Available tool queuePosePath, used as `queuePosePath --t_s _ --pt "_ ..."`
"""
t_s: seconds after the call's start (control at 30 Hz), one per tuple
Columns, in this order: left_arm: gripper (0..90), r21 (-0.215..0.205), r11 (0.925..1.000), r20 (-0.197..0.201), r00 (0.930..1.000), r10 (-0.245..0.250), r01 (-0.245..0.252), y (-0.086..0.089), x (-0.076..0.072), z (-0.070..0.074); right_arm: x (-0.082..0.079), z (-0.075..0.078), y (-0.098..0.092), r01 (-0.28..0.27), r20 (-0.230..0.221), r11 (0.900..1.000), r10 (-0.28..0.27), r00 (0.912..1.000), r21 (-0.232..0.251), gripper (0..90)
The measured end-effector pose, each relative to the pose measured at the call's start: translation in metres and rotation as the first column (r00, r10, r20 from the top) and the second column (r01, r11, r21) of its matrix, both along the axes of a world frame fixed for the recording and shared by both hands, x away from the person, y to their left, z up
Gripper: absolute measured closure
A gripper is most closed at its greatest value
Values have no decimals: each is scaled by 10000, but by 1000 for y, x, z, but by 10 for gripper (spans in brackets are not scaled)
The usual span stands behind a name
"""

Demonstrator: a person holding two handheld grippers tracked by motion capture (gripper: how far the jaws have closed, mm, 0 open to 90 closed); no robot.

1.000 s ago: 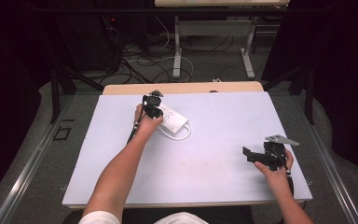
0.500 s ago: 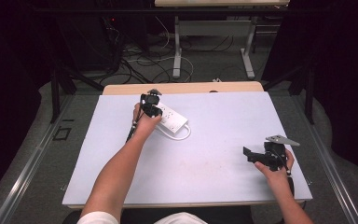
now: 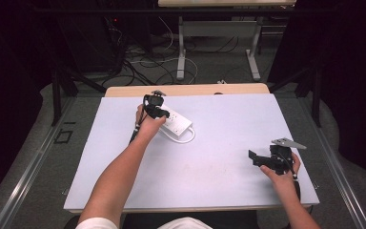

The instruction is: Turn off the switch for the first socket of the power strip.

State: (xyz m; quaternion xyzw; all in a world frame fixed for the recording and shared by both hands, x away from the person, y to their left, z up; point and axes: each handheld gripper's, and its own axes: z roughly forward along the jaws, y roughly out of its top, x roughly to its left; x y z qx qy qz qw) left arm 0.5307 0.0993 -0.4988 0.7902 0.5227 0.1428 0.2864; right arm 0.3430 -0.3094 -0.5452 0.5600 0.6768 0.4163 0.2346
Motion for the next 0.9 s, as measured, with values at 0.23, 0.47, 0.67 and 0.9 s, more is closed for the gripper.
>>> queuePosePath --t_s 0.23,0.47,0.67,0.9 --pt "526 -204 9995 397 9990 -228 236 0 -3 4 0 0 0 -13 10 10000 13 10000 7 53" --pt "433 -485 9982 576 9978 -315 343 2 -8 8 0 0 0 -3 5 10000 3 10000 15 53" --pt "345 -562 9969 708 9962 -513 553 5 -14 15 0 0 0 1 24 10000 -1 10000 32 53" --pt "321 -708 9942 944 9927 -747 816 8 -23 26 0 0 0 3 8 10000 -3 10000 34 52"
